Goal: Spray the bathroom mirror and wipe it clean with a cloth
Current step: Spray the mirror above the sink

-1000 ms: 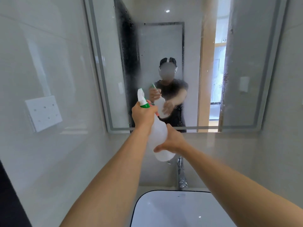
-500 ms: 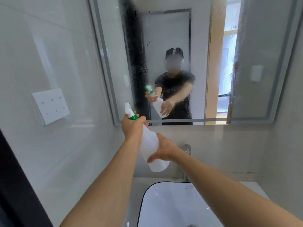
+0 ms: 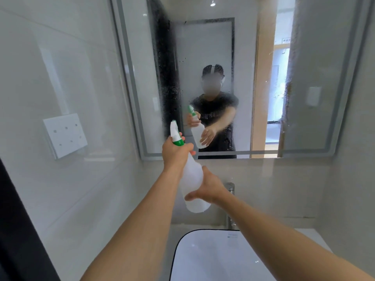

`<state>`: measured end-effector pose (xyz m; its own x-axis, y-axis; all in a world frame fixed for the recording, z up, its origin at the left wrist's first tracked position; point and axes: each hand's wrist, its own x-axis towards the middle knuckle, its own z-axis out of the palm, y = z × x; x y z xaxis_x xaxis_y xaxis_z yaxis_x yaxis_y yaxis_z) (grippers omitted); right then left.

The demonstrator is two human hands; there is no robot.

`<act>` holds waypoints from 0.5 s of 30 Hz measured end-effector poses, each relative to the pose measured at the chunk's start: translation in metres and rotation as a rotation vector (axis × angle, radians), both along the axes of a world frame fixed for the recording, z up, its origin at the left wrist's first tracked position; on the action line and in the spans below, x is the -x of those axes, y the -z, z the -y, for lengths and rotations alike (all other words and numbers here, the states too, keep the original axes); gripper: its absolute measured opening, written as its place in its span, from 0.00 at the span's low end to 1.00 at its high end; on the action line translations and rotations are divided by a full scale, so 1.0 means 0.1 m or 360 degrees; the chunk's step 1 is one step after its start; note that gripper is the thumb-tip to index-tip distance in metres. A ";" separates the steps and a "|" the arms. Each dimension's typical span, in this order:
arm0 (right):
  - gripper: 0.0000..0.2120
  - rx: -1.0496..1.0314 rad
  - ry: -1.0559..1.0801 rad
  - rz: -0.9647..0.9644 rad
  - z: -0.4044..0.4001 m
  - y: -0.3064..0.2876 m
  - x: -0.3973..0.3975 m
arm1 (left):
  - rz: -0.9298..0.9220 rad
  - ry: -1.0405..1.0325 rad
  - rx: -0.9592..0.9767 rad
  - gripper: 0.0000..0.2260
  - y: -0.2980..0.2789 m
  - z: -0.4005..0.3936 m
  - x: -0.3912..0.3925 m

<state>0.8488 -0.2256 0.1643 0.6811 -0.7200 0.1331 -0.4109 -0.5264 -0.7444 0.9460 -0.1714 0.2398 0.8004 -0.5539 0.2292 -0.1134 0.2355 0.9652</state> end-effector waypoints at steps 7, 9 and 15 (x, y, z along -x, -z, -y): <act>0.44 -0.0041 0.0304 0.0179 0.34 -0.11 0.63 | 0.0228 0.0283 -0.0026 0.17 -0.22 0.54 0.66; 0.43 -0.0028 0.0376 0.0163 0.45 -0.14 0.86 | 0.0254 0.0332 0.0000 0.18 -0.23 0.72 0.86; 0.46 -0.0036 0.0565 0.0200 0.69 -0.18 1.41 | 0.0265 0.0458 0.0021 0.15 -0.28 1.08 1.38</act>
